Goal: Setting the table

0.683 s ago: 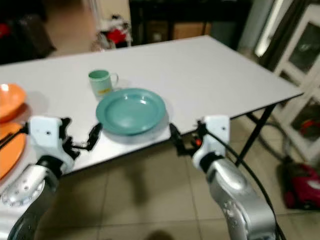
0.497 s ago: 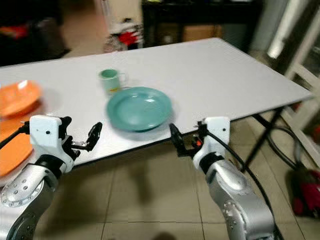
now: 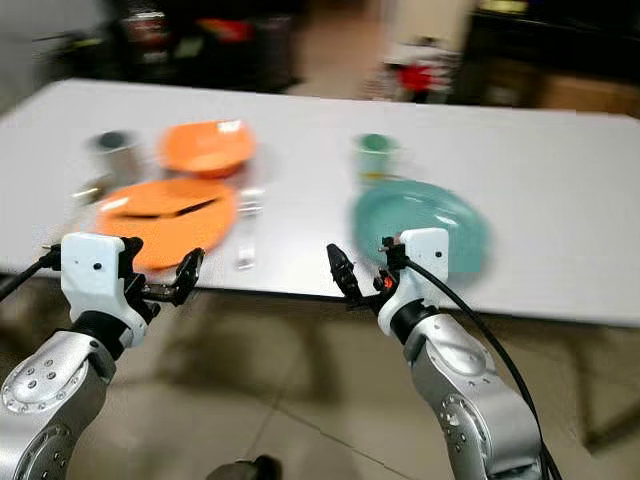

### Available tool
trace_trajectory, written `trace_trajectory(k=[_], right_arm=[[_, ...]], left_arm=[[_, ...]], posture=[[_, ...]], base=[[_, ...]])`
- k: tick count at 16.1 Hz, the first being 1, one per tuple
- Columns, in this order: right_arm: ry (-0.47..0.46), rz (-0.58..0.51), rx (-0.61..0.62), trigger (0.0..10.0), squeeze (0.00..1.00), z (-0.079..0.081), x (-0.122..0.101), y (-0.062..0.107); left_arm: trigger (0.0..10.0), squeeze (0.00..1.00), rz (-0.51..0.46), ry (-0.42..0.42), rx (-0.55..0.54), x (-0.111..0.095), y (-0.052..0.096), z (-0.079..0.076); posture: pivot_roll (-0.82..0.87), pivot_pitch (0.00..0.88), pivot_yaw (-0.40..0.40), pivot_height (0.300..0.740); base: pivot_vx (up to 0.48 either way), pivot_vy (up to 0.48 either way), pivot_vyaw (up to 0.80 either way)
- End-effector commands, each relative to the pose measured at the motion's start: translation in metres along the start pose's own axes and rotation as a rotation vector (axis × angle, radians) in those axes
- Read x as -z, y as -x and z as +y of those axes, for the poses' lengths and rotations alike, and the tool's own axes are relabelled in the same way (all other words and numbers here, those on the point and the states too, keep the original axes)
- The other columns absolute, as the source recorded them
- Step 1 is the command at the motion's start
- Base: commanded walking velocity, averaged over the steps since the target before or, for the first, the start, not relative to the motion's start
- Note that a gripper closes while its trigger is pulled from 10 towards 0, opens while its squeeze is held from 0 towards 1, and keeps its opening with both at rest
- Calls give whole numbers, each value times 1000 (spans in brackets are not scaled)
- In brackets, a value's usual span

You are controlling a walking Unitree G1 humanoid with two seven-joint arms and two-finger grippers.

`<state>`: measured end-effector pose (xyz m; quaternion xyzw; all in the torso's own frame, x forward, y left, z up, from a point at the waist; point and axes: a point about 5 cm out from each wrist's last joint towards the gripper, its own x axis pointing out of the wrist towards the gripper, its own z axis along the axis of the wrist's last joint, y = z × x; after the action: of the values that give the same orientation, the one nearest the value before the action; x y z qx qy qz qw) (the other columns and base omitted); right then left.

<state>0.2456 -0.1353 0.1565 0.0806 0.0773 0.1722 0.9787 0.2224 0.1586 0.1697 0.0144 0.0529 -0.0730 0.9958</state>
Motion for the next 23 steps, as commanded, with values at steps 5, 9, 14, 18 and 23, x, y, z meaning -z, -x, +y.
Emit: trace_trajectory(k=[5, 9, 14, 18, 23], right_arm=[[-39, 1, -20, 10000, 1000, 2, 2, -1], [-55, 2, -17, 10000, 1000, 1, 4, -1], [-63, 11, -32, 10000, 1000, 3, 6, -1], [-63, 12, -46, 10000, 1000, 4, 7, -4], [-63, 12, -57, 10000, 1000, 6, 7, -6]], left_arm=[[10000, 0, -3, -5, 14, -2, 0, -1], [10000, 0, -6, -38, 23, -3, -1, -2], [10000, 0, 8, 17, 32, -2, 1, -4], [10000, 0, 1, -25, 14, -4, 3, -2], [10000, 0, 32, 28, 16, 0, 3, -2]], posture=[[-54, 0, 30, 740], [-50, 0, 35, 740], [-43, 0, 32, 740], [-33, 0, 25, 740], [-32, 0, 22, 740]], base=[[0, 0, 800], [0, -63, 800], [0, -271, 800], [0, 360, 800], [0, -179, 800]])
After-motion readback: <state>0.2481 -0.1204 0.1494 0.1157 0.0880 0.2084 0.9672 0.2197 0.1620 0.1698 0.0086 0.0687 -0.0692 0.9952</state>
